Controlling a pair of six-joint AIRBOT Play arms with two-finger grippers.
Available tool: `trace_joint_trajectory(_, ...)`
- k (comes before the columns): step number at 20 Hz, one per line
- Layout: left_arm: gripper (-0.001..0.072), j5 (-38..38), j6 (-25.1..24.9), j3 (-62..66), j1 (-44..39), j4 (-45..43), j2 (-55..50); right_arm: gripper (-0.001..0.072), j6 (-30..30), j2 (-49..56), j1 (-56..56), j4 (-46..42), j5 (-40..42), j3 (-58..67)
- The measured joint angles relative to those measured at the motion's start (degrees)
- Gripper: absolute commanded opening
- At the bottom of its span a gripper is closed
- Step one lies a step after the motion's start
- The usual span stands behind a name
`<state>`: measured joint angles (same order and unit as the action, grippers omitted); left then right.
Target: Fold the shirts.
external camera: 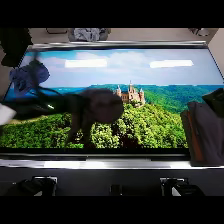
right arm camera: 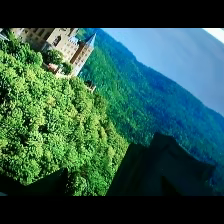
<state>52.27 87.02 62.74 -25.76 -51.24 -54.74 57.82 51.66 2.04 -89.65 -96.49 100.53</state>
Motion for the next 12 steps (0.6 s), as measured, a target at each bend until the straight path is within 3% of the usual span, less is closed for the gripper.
trace_joint_trajectory(1,0.0047,-1.1,0.0,-3.9,-2.6,0.0,-2.3,0.0672,0.0,0.6,0.0,-0.2,-0.7,-0.6)
trace_joint_trajectory(2,0.0323,-2.0,0.0,-6.6,-4.4,0.2,-4.7,0.0672,0.0,1.5,0.0,-0.2,-1.0,-1.1)
trace_joint_trajectory(3,0.0647,-2.5,0.2,-8.3,-5.7,0.9,-7.1,0.0672,0.0,2.4,0.0,-0.3,-1.5,-1.4)
trace_joint_trajectory(4,0.0708,-2.8,0.2,-8.8,-6.0,1.8,-9.0,0.0673,0.0,3.5,0.0,-0.3,-1.9,-1.6)
trace_joint_trajectory(8,0.0707,3.0,-0.6,-0.2,1.6,1.2,-11.3,0.0674,-0.1,9.6,0.0,-0.5,-2.4,-2.4)
trace_joint_trajectory(12,0.0707,17.0,0.0,7.9,19.1,-11.4,-9.8,0.0676,-0.8,14.7,0.0,3.5,-1.4,-8.9)
